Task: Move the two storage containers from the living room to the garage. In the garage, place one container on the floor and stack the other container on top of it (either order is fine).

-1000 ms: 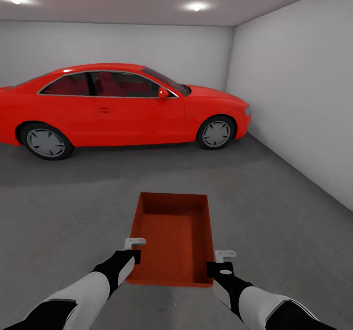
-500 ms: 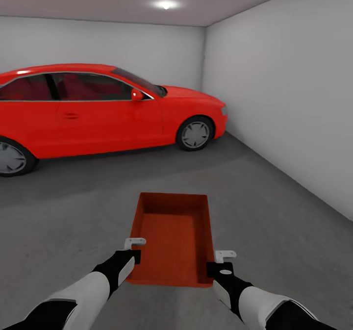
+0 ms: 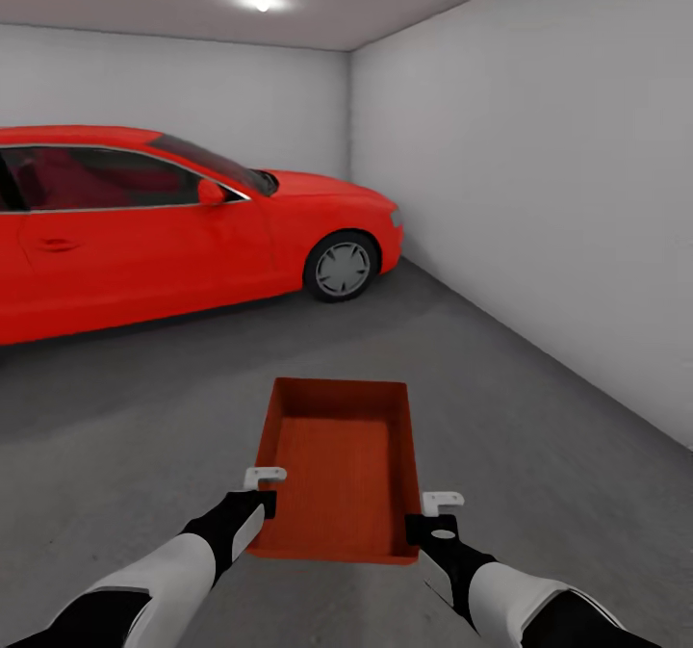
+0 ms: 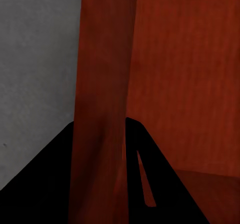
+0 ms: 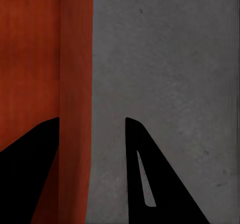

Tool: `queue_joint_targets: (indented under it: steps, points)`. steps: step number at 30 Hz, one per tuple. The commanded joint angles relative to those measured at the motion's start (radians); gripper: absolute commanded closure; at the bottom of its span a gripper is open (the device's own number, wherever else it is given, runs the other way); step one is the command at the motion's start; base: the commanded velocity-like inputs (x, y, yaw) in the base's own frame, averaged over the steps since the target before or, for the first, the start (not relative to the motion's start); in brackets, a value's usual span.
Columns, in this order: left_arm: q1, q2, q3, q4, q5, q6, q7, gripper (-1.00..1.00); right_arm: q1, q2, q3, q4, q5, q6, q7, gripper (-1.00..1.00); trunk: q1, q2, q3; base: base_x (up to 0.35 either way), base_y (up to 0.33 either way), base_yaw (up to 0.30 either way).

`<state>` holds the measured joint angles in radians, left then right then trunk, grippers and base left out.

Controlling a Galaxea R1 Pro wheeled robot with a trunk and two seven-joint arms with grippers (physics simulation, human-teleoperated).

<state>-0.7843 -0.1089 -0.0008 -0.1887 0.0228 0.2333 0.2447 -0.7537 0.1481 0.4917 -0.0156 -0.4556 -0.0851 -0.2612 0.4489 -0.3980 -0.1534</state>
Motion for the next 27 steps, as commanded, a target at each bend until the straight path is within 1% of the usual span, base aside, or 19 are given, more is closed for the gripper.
queue_joint_targets:
  steps: [1,27]
  points:
    - [0.000,0.000,-0.011,0.002,0.017,0.006,0.005,1.00,-0.001,0.001,-0.004,-0.015,0.005,-0.007,-0.003,1.00,0.001,-0.002,-0.002,0.322,0.000,-0.282]
    - [0.000,0.000,-0.011,0.002,0.017,0.006,0.005,1.00,-0.001,0.001,-0.004,-0.015,0.005,-0.007,-0.003,1.00,0.001,-0.002,-0.002,0.321,0.000,-0.282]
